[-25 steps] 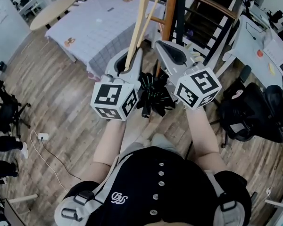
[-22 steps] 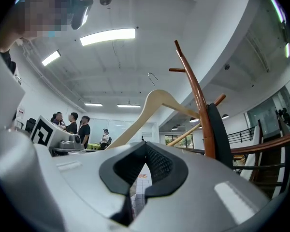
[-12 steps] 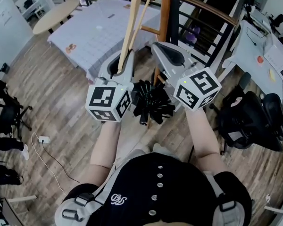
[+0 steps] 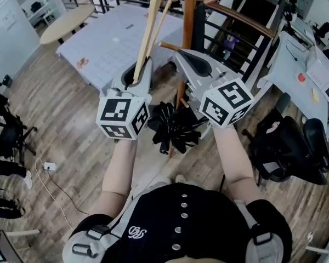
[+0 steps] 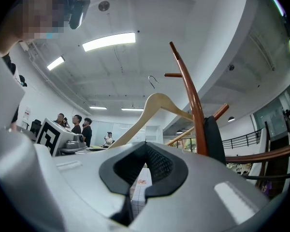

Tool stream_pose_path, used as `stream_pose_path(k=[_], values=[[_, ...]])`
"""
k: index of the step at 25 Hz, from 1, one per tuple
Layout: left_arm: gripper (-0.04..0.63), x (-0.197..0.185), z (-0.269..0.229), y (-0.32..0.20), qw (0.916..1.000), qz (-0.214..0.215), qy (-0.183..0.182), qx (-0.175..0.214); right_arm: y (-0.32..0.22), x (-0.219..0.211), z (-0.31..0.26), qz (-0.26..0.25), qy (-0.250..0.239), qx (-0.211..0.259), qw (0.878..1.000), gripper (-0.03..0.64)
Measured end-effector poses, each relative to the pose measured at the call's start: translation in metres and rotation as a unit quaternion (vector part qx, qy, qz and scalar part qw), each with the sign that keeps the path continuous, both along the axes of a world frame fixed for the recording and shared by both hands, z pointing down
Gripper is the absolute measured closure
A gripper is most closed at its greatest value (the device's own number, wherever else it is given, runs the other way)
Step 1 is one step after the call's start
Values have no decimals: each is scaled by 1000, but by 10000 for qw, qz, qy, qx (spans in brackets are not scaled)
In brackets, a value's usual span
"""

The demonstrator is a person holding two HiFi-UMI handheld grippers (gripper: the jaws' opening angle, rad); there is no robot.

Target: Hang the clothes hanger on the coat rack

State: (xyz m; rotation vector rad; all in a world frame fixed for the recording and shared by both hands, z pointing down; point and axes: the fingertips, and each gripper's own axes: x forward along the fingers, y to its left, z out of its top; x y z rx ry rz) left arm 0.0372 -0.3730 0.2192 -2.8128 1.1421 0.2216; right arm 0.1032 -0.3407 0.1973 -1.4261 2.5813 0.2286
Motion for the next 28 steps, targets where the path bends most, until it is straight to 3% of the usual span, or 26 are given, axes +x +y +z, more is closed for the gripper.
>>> stream_pose_path(k=[11, 28], values=[[558, 15, -33, -26, 9990, -83, -119, 430, -25, 10, -25, 28, 65, 262, 9996, 617], [560, 8, -77, -59, 9950, -463, -161, 865, -40, 11, -57, -98, 62, 681, 9976, 617]])
